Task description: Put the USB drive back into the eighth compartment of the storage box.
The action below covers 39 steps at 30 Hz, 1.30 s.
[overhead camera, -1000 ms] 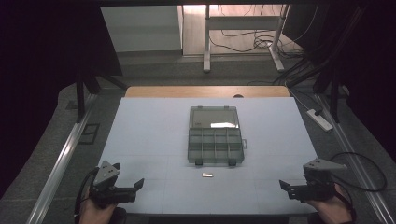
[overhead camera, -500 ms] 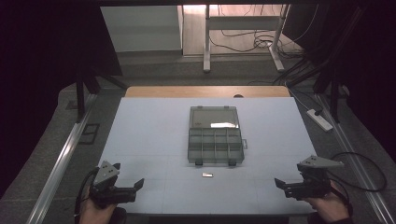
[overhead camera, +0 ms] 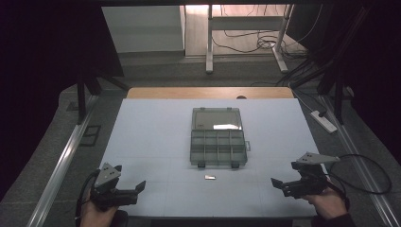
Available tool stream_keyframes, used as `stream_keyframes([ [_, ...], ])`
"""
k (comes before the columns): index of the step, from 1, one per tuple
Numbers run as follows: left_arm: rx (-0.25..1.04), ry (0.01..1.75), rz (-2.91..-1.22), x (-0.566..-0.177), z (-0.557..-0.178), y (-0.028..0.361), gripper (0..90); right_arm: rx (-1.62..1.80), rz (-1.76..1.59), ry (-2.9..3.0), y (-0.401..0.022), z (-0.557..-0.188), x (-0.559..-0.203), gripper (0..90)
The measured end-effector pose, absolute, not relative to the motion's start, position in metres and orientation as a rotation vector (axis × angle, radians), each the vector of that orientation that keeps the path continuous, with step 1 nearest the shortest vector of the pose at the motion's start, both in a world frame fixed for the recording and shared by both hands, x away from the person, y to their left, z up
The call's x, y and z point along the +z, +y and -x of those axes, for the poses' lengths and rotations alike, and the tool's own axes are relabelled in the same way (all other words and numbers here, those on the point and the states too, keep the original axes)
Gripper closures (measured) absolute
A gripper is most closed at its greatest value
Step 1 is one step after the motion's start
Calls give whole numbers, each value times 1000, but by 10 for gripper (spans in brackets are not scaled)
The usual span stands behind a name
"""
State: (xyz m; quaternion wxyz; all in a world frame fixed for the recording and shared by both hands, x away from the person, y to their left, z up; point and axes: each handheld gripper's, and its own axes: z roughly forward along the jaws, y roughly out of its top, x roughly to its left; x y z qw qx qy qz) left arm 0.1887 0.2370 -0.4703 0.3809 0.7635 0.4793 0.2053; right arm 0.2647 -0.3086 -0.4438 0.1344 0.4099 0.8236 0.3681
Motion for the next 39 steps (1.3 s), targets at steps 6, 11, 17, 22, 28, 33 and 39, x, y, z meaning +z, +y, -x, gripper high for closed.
stream_keyframes([
  [6,525,1224,-1948,-470,-189,237,13,1071,-1167,2406,-300,-270,-443,0],
  [11,523,1224,-1948,-470,-189,237,13,1073,-1164,2420,-295,-272,-444,0],
  [17,522,1223,-1949,-470,-189,237,13,1071,-1150,2439,-288,-273,-445,0],
  [22,522,1223,-1948,-470,-189,237,13,1091,-1128,2470,-279,-276,-445,0],
  [28,523,1223,-1948,-470,-189,237,13,1090,-1088,2495,-269,-280,-446,0],
  [33,521,1222,-1947,-470,-189,237,13,1085,-1060,2517,-261,-284,-448,0],
  [39,518,1222,-1950,-470,-189,238,12,1086,-1021,2567,-251,-287,-449,0],
])
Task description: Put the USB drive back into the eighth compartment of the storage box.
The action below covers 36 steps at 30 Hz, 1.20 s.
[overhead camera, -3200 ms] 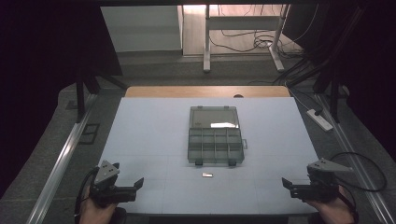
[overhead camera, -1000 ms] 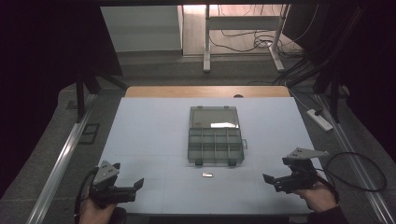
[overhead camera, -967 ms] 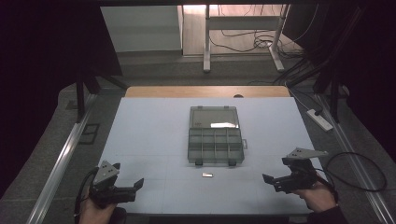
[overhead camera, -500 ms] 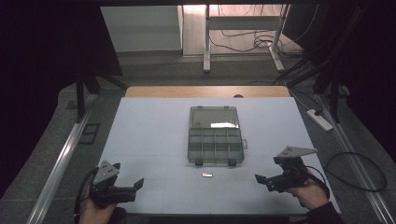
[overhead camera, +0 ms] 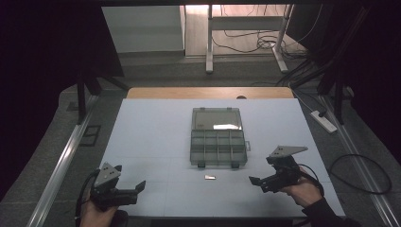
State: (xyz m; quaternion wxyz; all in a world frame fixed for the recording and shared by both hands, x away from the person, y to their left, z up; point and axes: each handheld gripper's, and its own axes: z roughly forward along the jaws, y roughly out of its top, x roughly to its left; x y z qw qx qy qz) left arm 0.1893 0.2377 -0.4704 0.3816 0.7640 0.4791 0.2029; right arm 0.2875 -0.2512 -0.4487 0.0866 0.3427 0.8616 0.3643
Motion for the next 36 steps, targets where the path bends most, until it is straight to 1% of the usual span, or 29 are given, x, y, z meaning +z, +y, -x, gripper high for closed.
stream_keyframes([
  [8,505,1224,-1916,-471,-189,241,11,1083,-996,2592,-237,-294,-451,0],
  [19,502,1219,-1921,-471,-189,240,12,1030,-937,2681,-211,-303,-457,0],
  [36,501,1211,-1930,-471,-189,240,12,957,-857,2761,-176,-308,-464,0],
])
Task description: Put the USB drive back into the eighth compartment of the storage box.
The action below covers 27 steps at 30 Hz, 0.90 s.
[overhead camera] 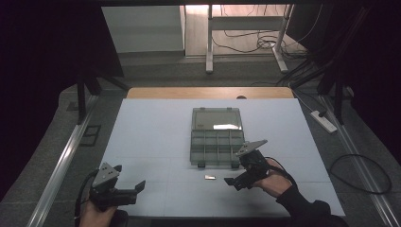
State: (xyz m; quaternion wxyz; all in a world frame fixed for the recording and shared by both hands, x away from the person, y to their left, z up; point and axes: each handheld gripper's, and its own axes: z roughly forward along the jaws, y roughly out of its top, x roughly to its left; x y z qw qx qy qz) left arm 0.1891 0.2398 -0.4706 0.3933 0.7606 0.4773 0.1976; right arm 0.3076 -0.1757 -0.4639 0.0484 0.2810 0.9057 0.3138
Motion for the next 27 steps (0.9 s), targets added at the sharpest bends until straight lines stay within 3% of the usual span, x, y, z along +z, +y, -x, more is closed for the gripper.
stream_keyframes([
  [27,494,1207,-1932,-471,-190,240,12,770,-762,2905,-119,-309,-484,0],
])
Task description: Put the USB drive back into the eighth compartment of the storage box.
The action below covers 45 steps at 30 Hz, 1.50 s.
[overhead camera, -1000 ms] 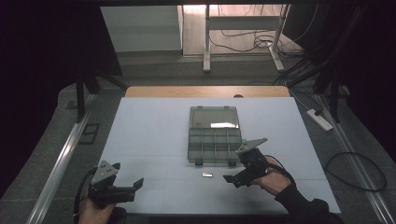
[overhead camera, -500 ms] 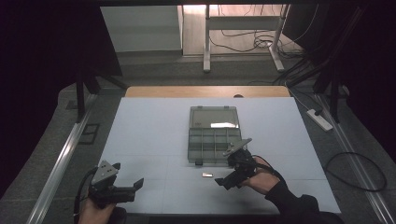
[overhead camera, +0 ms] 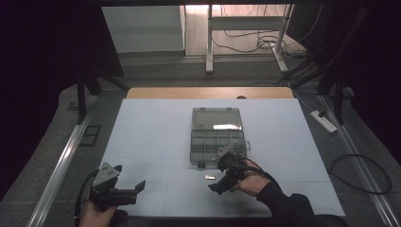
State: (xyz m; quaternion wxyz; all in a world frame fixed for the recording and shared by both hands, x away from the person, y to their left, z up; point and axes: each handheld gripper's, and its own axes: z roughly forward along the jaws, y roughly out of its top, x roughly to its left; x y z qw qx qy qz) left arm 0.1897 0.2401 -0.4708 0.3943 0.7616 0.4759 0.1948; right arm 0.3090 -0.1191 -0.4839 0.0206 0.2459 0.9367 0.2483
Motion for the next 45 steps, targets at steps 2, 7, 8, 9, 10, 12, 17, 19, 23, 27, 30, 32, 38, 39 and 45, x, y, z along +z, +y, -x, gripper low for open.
stream_keyframes([
  [2,491,1208,-1930,-471,-190,240,11,753,-749,2917,-114,-309,-487,0],
  [7,487,1208,-1927,-471,-190,241,12,701,-712,2942,-104,-308,-494,0],
  [8,487,1208,-1927,-471,-190,241,12,693,-699,2948,-103,-308,-496,0],
  [9,488,1208,-1927,-471,-190,241,12,686,-696,2951,-101,-308,-497,0],
  [10,487,1208,-1927,-471,-190,241,12,661,-674,2959,-98,-308,-501,0],
  [12,486,1208,-1927,-471,-190,241,12,656,-669,2962,-96,-308,-502,0],
  [17,485,1207,-1928,-471,-190,241,12,596,-639,2983,-88,-309,-512,0],
  [19,485,1206,-1929,-471,-190,241,12,573,-623,2985,-86,-310,-515,1],
  [23,485,1205,-1930,-471,-190,241,12,568,-601,2953,-83,-310,-518,47],
  [27,484,1204,-1931,-471,-190,241,12,583,-564,2931,-84,-310,-515,165],
  [30,485,1205,-1932,-471,-190,241,12,608,-559,2932,-87,-312,-511,348],
  [32,484,1204,-1932,-471,-190,241,12,614,-552,2930,-88,-314,-509,484],
  [38,484,1202,-1931,-471,-190,241,12,625,-533,2962,-92,-321,-507,790],
  [39,484,1202,-1931,-471,-190,241,12,627,-533,2965,-92,-321,-507,791],
  [45,483,1203,-1932,-471,-190,240,12,650,-553,2972,-94,-323,-507,790],
])
